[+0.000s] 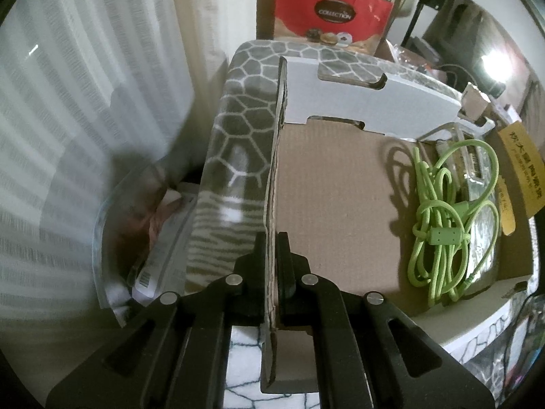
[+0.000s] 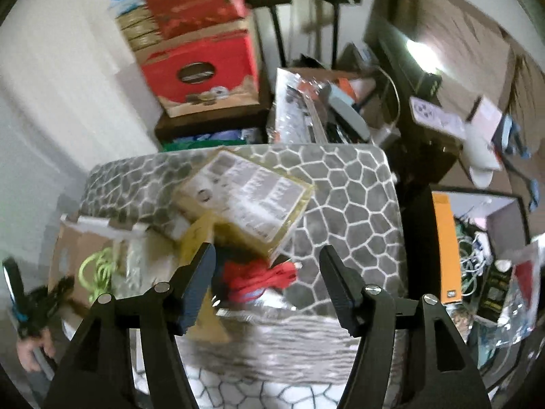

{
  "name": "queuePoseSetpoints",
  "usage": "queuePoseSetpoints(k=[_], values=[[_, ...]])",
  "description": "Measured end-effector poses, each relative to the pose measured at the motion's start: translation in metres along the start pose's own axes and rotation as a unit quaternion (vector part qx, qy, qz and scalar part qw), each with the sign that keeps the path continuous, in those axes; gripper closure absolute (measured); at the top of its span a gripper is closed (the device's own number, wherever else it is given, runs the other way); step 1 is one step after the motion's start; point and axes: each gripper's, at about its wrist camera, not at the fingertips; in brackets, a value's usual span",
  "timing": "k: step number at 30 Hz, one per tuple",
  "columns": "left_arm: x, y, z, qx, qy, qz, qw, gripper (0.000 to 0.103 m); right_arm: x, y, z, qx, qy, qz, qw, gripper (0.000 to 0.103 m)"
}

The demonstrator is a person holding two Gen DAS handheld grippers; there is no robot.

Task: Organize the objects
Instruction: 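Reach the right tool to the pile and grasp the large gold pouch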

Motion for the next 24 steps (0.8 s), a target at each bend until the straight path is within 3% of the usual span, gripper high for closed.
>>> queuePoseSetpoints(k=[7,9,12,14,17,20,22,24], values=[[0.001,0.0,0.001,0.001,0.0,-0.001,1.0,0.098,-0.029,0.012,0.056,0.035,0.012,0.08,0.996,0.039],[0.002,0.0,0.002,0.002,-0.001,-0.001,1.0,0.099,-0.037,0.012,0.072,0.049,0.033,0.113,0.992,0.047],[0.002,-0.001,0.002,0.003,0.001,-0.001,1.0,0.098,-0.044,0.011,0.088,0.06,0.052,0.146,0.986,0.049],[0.001,-0.001,0.002,0.003,0.002,0.0,1.0,0.099,-0.046,0.011,0.095,0.063,0.065,0.163,0.982,0.049],[0.001,-0.001,0.002,0.003,0.002,-0.001,1.0,0.098,-0.049,0.009,0.105,0.075,0.08,0.185,0.976,0.038],[0.001,-0.001,0.002,0.003,0.002,-0.001,1.0,0.098,-0.049,0.005,0.116,0.081,0.099,0.205,0.97,0.038],[0.001,-0.001,0.002,0.003,0.002,-0.002,1.0,0.098,-0.052,0.0,0.122,0.087,0.108,0.22,0.966,0.041],[0.001,-0.001,0.002,0.003,0.001,-0.002,1.0,0.098,-0.055,-0.001,0.123,0.08,0.11,0.232,0.963,0.055]])
Point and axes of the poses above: each gripper's, at about its wrist camera, not at the fingertips, and z roughly the way its jaws point, x to its left, y to its top, and after that the axes turned 7 degrees about -x, right-handed
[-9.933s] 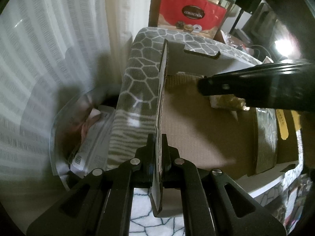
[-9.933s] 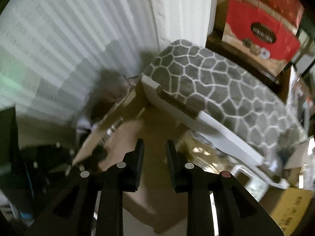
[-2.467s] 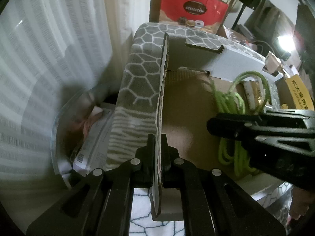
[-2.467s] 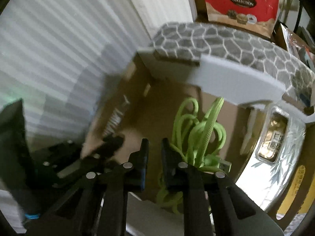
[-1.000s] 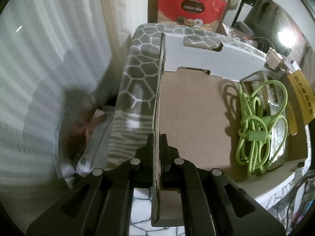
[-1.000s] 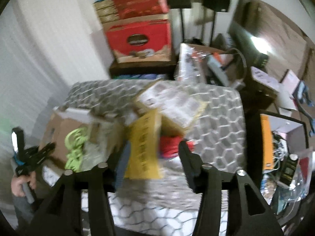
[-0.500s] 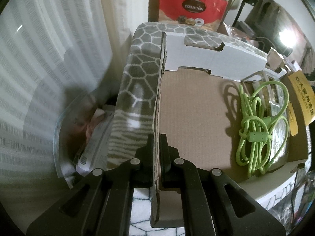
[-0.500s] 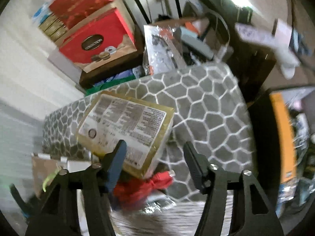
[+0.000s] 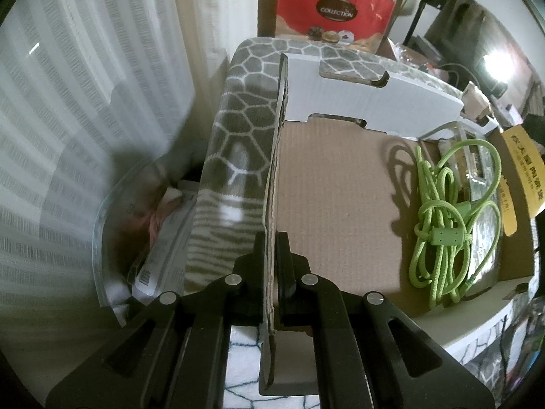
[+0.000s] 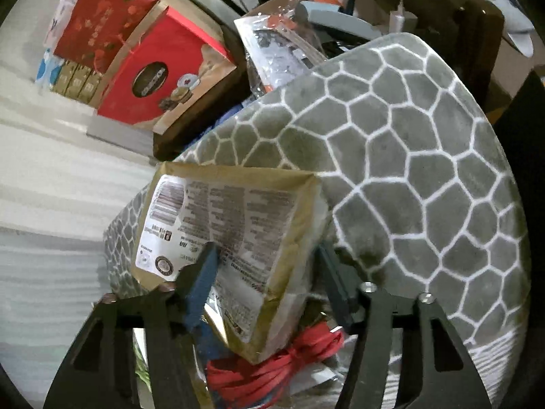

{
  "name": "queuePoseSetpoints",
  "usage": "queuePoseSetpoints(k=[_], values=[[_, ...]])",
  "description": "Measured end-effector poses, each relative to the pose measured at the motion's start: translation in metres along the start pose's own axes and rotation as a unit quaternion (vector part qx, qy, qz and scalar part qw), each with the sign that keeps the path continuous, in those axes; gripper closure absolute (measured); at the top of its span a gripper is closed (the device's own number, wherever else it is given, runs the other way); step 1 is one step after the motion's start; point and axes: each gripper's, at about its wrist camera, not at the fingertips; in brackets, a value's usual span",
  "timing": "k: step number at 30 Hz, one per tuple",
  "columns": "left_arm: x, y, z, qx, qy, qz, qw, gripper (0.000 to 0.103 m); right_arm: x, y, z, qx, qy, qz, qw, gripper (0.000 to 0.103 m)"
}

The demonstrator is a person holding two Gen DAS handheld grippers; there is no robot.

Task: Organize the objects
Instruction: 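Reach the right tool to the pile and grasp the large gold pouch, then carry the gold pouch with the right tool over the box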

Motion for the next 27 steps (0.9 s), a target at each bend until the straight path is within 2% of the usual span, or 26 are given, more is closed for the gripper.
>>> queuePoseSetpoints(k=[1,3,6,14,27], values=[[0.0,0.0,0.0,0.0,0.0,0.0,1.0,0.098,-0.002,0.001,-0.001,-0.004,0.002,0.005,1.0,0.059],[0.001,-0.001,0.0,0.0,-0.001,-0.001,1.0,0.098,-0.009,0.003,-0.005,-0.008,0.015,0.019,1.0,0.073],[0.003,0.0,0.001,0.001,-0.003,-0.003,1.0,0.099,-0.015,0.005,-0.011,-0.016,0.031,0.032,0.999,0.081],[0.006,0.001,0.001,0.003,-0.006,-0.006,1.0,0.098,-0.007,0.011,-0.043,-0.055,0.067,0.028,0.996,0.086],[0.004,0.001,0.0,0.004,-0.007,-0.009,0.9999,0.099,0.033,0.018,-0.107,-0.115,0.087,-0.018,0.989,0.087]])
Point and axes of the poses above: each gripper's, at about its wrist camera, not at the fingertips, and z roughly the way its jaws point, x to its left, y to its top, and after that the axes turned 7 degrees about -x, right-handed
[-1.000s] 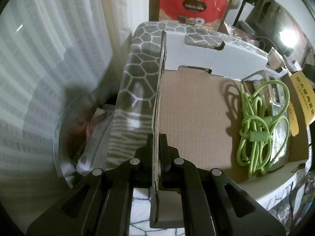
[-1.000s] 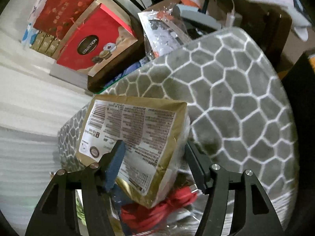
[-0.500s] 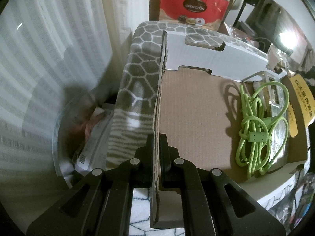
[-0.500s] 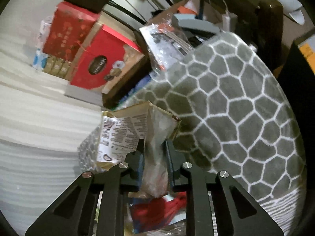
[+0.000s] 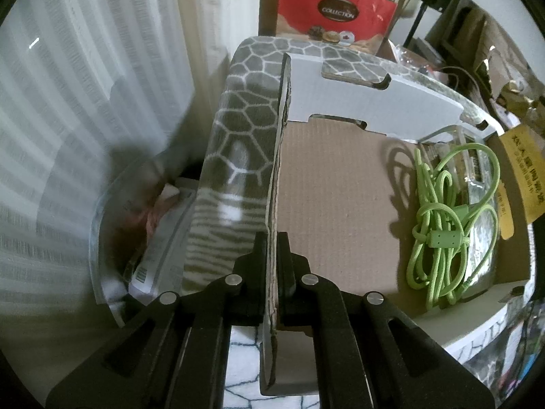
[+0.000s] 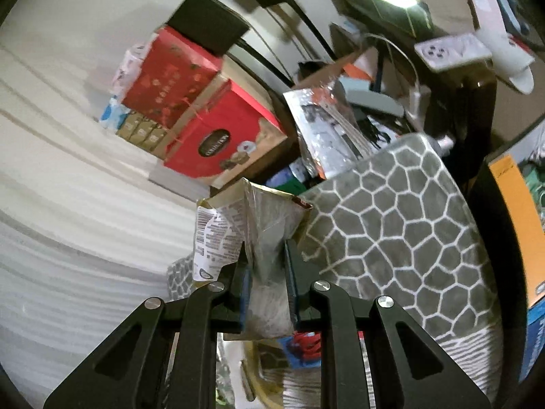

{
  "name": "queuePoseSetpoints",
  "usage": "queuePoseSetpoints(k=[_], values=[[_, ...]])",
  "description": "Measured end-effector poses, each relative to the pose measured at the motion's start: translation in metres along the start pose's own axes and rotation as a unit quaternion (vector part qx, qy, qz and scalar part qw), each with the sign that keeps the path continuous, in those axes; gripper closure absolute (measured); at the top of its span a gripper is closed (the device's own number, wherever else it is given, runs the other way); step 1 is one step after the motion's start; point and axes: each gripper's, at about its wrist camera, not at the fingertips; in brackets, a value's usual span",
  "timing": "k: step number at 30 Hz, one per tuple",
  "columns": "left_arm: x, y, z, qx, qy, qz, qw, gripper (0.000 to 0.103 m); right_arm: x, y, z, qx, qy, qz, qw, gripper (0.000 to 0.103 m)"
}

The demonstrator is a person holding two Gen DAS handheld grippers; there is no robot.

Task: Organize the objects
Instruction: 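Carry the gold pouch with the right tool over the box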

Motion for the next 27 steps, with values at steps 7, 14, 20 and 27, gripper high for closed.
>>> queuePoseSetpoints(k=[7,14,20,27], values=[[0.0,0.001,-0.001,-0.001,0.0,0.002,1.0,0.098,0.034,-0.006,-0.014,0.003,0.01,-0.053,0.999,0.087],[0.0,0.001,-0.002,-0.001,-0.002,0.0,1.0,0.098,0.078,-0.028,-0.012,0.037,0.042,-0.108,0.993,0.087],[0.001,0.003,-0.001,0.0,-0.005,-0.002,1.0,0.099,0.122,-0.065,0.011,0.09,0.065,-0.158,0.981,0.087],[0.002,0.003,-0.001,0.0,-0.008,-0.003,1.0,0.099,0.163,-0.113,0.047,0.146,0.077,-0.211,0.963,0.087]])
Point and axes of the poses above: each gripper's, at about its wrist camera, not at the fingertips, and z roughly the way its jaws point, x to its left, y to its top, and after that the axes turned 7 degrees about -x, right-handed
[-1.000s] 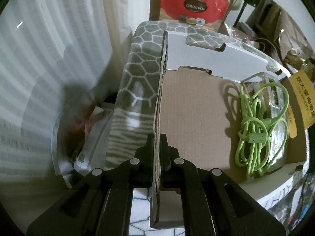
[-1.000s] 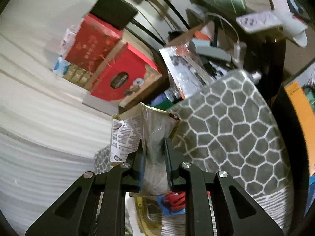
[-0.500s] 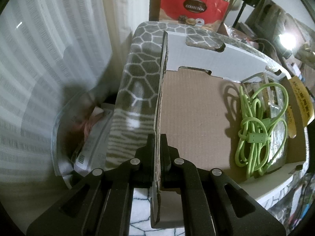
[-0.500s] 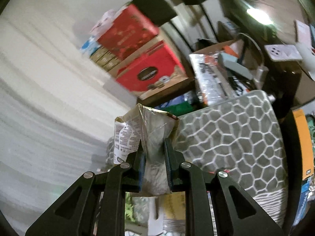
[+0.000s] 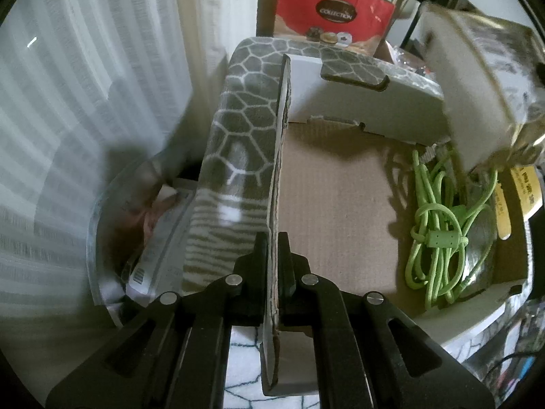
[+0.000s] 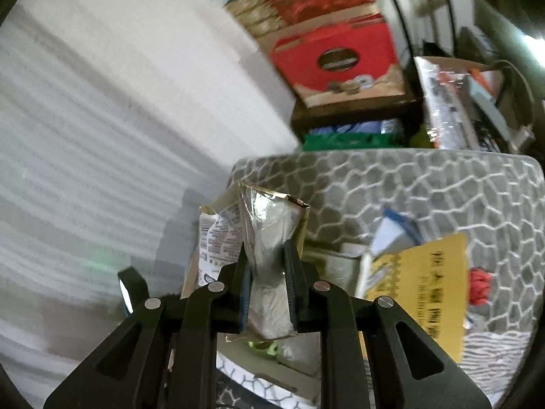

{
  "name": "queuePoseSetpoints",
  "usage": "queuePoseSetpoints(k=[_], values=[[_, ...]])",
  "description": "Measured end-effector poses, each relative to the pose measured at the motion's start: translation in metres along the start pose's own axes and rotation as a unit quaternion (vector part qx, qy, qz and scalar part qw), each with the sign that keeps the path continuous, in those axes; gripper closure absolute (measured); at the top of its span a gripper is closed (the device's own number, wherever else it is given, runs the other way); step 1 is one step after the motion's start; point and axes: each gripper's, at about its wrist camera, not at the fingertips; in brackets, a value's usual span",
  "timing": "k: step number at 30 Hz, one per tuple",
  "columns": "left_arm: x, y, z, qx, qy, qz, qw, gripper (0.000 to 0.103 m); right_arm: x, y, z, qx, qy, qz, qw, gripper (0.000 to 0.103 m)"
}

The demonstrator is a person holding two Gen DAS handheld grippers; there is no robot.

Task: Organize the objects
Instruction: 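Carry the gold pouch with the right tool over the box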

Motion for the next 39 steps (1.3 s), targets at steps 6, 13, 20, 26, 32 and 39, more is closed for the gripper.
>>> queuePoseSetpoints(k=[6,13,20,26,32,39], values=[[0.001,0.001,0.001,0.0,-0.002,-0.001,1.0,0.099,0.027,-0.007,0.043,0.047,0.0,-0.045,0.998,0.087],[0.002,0.001,0.001,0.0,-0.003,-0.001,1.0,0.099,0.055,-0.023,0.087,0.108,-0.005,-0.124,0.986,0.087],[0.002,0.0,0.001,0.0,-0.003,-0.001,1.0,0.099,0.067,-0.029,0.107,0.137,-0.004,-0.186,0.973,0.087],[0.002,0.001,0.001,0.0,-0.003,-0.001,1.0,0.098,0.064,-0.016,0.112,0.148,-0.018,-0.204,0.967,0.085],[0.001,0.0,0.0,0.0,-0.004,0.0,1.0,0.099,0.052,-0.006,0.092,0.092,-0.025,-0.148,0.984,0.065],[0.001,0.0,0.0,-0.001,-0.003,-0.001,1.0,0.099,0.035,-0.021,0.065,0.081,-0.015,-0.074,0.994,0.052]])
Point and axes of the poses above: each gripper's, at about its wrist camera, not at the fingertips, and z roughly the way its jaws point, x to its left, y to its top, and after that the axes turned 7 degrees about -x, right-handed
